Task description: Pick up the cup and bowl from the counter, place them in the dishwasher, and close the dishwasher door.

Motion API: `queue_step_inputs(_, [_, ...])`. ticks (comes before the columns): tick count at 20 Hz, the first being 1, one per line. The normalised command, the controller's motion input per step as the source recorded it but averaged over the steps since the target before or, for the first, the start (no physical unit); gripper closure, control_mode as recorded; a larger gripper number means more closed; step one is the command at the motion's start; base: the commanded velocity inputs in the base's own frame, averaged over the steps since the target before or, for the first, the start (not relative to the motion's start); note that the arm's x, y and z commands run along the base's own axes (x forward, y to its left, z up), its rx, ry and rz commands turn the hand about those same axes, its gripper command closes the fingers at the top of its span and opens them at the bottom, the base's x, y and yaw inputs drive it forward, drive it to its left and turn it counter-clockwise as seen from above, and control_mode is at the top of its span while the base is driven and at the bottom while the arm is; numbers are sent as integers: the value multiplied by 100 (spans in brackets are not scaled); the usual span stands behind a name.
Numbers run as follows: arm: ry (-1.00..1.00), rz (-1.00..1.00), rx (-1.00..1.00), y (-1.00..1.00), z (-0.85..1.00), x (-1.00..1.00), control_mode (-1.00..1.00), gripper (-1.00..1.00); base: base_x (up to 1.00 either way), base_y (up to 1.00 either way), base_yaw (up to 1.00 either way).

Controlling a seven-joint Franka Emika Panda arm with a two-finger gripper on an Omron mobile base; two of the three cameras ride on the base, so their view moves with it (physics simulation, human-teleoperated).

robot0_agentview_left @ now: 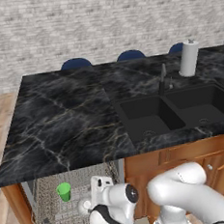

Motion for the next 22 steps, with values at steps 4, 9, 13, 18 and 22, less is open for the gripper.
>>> queue_step_inputs(4, [0,0,24,0,33,-40,-100,-100,0,0,0])
queue_step_inputs(9, [2,-1,-2,24,5,-23,-100,-100,0,0,0])
queue_step_inputs(13, [1,-5,-17,46,6,-35,-100,-100,0,0,0])
queue_step_inputs(18, [0,-6,-15,47,19,-43,-100,-100,0,0,0])
queue_step_inputs(22, [0,-6,-14,27,5,-34,-100,-100,0,0,0])
